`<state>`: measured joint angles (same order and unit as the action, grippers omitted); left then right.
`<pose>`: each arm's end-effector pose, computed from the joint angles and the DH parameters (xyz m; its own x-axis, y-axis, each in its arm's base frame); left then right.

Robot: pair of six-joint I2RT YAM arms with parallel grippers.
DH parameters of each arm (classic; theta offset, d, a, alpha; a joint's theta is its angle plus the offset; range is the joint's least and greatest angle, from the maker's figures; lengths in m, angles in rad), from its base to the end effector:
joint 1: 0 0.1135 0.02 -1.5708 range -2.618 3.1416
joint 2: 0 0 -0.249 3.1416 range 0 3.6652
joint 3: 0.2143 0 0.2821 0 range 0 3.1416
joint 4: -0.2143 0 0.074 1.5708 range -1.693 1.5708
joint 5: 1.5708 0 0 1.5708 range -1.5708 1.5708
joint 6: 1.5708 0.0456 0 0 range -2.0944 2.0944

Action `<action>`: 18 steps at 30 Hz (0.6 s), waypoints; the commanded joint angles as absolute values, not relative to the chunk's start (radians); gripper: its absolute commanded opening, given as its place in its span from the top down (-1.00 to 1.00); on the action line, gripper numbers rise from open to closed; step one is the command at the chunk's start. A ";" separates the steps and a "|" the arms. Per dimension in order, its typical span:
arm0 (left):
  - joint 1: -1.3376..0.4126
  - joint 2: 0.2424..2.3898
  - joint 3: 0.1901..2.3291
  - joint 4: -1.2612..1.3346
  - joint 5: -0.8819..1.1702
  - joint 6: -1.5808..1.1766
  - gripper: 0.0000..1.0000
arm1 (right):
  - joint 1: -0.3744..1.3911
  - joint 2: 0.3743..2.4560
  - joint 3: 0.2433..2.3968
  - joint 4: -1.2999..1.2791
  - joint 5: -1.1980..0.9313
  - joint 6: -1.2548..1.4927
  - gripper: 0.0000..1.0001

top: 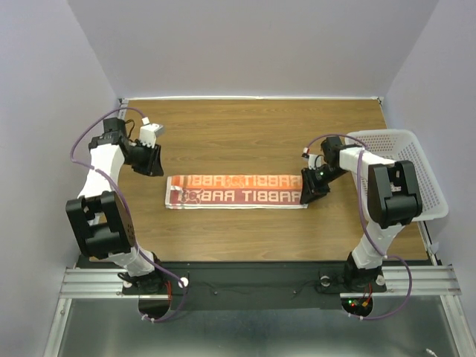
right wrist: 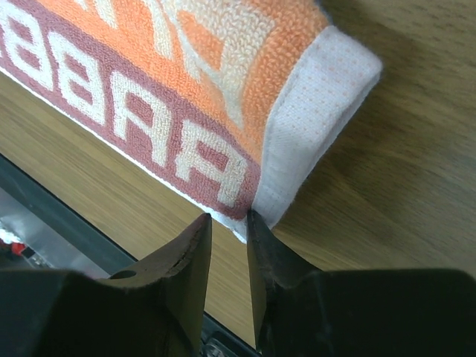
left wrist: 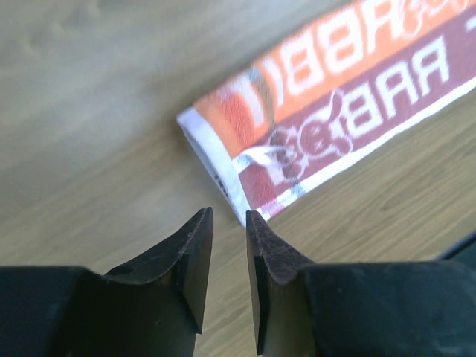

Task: Roll the towels
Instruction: Fold the towel

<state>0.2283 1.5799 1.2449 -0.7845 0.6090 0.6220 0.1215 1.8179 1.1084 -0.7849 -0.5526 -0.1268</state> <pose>0.3477 0.0540 0.2283 -0.6789 0.3329 -0.6544 0.5574 0.8139 -0.1642 0.3323 0.0647 0.1084 -0.9637 -0.2261 -0.1419 -0.2669 0.8180 0.5095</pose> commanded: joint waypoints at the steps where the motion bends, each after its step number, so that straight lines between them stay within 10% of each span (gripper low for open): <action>1: 0.151 1.540 1.237 -0.732 0.604 0.514 0.28 | 0.135 1.754 1.097 -0.813 -0.548 -0.175 0.38; 18: -0.064 1.670 1.118 -0.471 0.333 0.222 0.62 | 0.190 1.824 1.476 -0.806 -0.585 -0.178 0.43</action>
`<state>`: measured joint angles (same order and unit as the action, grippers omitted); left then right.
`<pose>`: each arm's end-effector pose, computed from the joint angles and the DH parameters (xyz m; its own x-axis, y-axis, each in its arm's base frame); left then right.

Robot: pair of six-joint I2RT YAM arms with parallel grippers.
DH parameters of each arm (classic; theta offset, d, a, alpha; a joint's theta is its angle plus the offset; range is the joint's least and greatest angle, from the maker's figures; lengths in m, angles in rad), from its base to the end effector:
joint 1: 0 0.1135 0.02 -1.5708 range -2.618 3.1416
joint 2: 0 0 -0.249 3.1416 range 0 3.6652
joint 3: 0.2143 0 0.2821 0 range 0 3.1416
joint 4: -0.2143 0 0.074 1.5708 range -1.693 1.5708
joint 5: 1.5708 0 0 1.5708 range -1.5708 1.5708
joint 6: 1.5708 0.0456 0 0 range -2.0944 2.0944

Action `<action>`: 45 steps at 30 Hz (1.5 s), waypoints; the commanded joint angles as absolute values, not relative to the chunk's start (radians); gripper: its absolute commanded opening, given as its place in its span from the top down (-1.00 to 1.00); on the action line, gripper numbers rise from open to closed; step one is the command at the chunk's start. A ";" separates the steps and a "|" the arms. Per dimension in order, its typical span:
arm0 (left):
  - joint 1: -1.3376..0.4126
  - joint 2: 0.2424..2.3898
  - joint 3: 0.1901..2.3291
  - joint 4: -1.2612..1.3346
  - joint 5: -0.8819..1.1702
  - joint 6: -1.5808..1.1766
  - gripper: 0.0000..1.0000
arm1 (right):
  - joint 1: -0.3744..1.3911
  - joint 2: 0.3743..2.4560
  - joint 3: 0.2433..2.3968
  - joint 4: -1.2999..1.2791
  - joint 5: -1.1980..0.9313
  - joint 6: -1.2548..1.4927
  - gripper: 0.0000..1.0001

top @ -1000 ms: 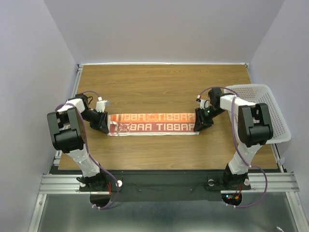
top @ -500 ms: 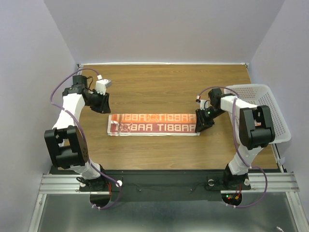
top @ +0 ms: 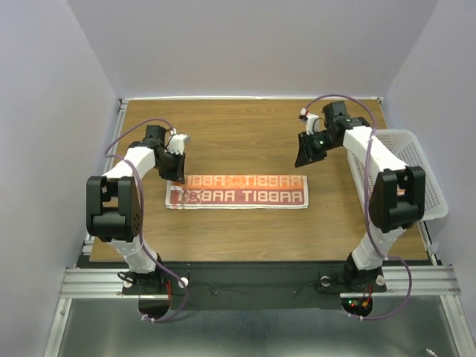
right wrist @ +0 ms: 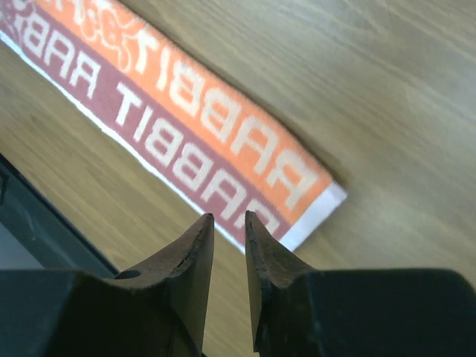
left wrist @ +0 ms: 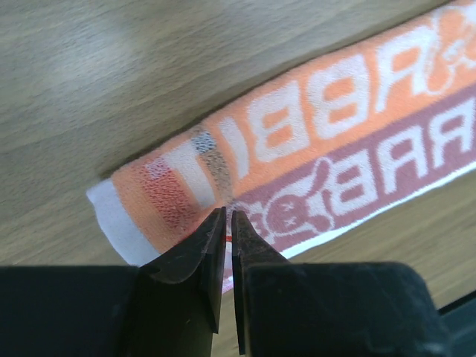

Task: Roll the towels
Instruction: Fold the towel

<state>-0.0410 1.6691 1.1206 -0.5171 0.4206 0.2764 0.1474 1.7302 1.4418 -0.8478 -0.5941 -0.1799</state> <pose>0.3658 -0.0336 0.1676 -0.7771 0.2812 -0.5631 0.4646 0.8599 -0.2117 0.3800 0.0822 0.2371 -0.8192 -0.2715 -0.5051 -0.5096 0.7486 0.4242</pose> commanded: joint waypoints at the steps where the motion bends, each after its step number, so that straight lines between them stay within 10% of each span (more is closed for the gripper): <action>1: -0.066 1.680 1.120 -0.469 0.315 0.219 0.63 | 0.198 1.863 1.477 -0.793 -0.578 -0.179 0.44; 19: -0.161 2.166 1.673 -0.509 0.363 0.256 0.69 | 0.314 1.891 1.168 -0.724 -0.670 -0.158 0.56; 27: -0.222 2.304 2.109 -0.489 0.485 0.213 0.21 | 0.520 1.921 1.230 -0.652 -0.954 -0.035 0.44; 33: -0.186 2.001 1.889 -0.378 0.476 0.195 0.10 | 0.509 1.781 1.313 -0.653 -0.962 -0.035 0.28; 37: -0.184 1.786 1.609 -0.333 0.450 0.186 -0.39 | 0.509 1.749 1.290 -0.657 -0.821 -0.084 0.28; 45: -0.179 1.681 1.333 -0.314 0.420 0.156 -0.11 | 0.511 1.805 1.198 -0.655 -0.670 -0.227 0.39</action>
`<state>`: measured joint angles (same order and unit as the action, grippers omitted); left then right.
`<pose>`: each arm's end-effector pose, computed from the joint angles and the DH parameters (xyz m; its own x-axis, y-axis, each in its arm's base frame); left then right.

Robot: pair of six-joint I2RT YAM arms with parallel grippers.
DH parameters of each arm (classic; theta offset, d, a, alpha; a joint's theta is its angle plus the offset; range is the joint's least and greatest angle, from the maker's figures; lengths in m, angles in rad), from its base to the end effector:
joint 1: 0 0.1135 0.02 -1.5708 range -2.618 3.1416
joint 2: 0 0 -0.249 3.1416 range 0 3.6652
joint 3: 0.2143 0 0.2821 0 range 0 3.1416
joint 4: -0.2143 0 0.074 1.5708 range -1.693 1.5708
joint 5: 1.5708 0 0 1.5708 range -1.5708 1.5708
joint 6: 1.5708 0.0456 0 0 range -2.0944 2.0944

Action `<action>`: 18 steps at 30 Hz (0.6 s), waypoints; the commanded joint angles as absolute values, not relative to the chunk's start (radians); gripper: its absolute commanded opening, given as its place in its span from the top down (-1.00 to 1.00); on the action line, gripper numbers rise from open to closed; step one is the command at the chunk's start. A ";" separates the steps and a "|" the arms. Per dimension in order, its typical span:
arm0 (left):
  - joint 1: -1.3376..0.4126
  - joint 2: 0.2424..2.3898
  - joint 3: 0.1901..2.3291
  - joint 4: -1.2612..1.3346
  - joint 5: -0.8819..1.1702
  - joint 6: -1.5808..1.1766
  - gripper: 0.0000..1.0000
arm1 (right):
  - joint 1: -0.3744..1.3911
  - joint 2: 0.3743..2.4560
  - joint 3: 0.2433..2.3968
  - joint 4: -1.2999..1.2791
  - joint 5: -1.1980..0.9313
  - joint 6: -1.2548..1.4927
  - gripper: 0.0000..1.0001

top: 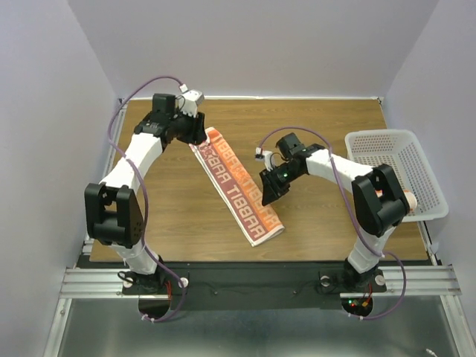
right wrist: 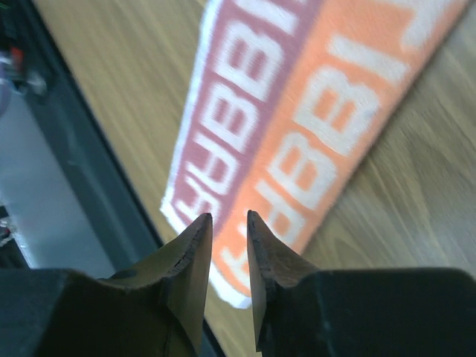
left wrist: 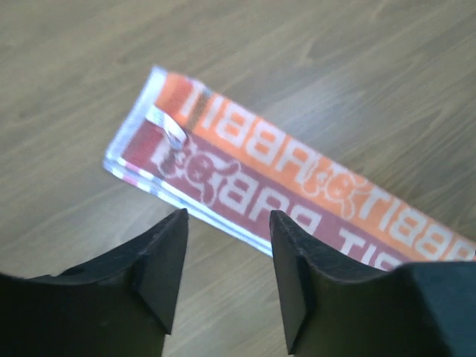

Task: Roll the towels
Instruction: Fold the towel

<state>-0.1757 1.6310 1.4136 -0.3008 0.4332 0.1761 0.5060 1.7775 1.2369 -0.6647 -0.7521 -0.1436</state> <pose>0.4075 -0.0918 0.3040 -0.3894 0.2306 -0.8917 0.5951 0.8019 -0.0525 0.3144 0.2098 0.1666 -0.7273 -0.5225 -0.4450 -0.6786 0.4503 0.5803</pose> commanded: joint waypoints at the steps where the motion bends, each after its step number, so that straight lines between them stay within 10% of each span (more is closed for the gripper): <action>1: -0.178 1.686 1.324 -0.322 0.417 0.156 -0.05 | 0.511 1.809 1.189 -0.653 -0.669 -0.233 0.40; 18: -0.179 1.994 1.371 -0.291 0.485 0.124 0.24 | 0.567 1.917 1.072 -0.614 -0.776 -0.220 0.42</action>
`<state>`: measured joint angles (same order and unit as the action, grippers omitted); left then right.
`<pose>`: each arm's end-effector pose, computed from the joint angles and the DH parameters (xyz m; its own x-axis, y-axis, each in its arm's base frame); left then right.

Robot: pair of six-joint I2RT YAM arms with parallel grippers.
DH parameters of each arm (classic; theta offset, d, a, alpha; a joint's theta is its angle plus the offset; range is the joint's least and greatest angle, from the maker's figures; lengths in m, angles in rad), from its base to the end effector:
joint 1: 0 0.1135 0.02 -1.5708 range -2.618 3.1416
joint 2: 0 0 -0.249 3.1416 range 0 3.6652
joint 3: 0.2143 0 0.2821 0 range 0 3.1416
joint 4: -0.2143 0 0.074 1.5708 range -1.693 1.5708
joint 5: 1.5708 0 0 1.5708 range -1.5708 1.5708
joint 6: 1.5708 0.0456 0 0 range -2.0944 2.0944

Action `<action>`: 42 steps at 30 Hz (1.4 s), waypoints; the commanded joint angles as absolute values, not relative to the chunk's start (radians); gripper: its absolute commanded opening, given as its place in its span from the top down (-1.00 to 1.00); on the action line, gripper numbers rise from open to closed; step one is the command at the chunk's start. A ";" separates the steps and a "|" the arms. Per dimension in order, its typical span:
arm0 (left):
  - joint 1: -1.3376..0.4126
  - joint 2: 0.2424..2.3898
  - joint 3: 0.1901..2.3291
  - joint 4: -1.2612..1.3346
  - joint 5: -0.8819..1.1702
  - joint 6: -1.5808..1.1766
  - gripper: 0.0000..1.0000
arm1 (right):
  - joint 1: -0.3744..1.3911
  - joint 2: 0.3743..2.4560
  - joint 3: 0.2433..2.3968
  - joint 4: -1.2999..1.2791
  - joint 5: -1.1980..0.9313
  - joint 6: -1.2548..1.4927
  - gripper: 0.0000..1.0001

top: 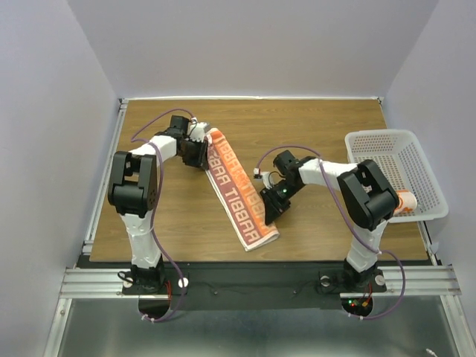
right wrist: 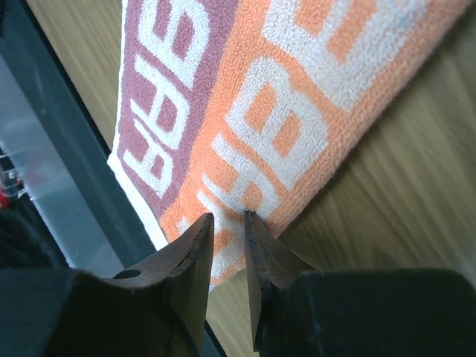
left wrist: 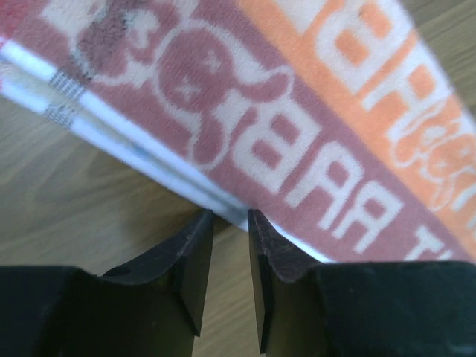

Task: Roll the towels
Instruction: Fold the towel

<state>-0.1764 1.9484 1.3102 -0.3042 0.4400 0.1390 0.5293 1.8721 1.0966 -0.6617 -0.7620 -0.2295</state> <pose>0.4265 -0.0958 0.1357 -0.7326 0.2579 -0.6299 0.5117 0.8189 -0.2598 0.2836 0.2024 0.0951 -0.7319 -0.6188 -0.2854 -0.6276 0.4490 0.6360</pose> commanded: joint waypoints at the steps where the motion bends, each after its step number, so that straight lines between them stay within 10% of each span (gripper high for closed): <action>1: -0.179 2.008 1.380 -0.290 0.492 0.124 0.24 | 0.574 1.922 1.074 -0.609 -0.784 -0.210 0.41; 11: -0.210 2.209 1.672 -0.301 0.561 0.104 0.20 | 0.644 2.016 1.115 -0.511 -0.862 -0.104 0.27; 25: -0.089 1.473 1.329 -0.091 0.621 0.222 -0.96 | 0.699 1.723 1.118 -0.482 -0.982 -0.014 0.31; 42: -0.080 1.094 1.071 -0.146 0.655 0.409 -0.97 | 0.704 2.020 1.015 -0.443 -0.999 -0.025 0.40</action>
<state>-0.0803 1.1786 1.0782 -0.1081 0.6064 0.2512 0.7017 1.9690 1.0042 -0.4805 -1.0302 -0.0177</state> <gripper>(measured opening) 0.986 0.300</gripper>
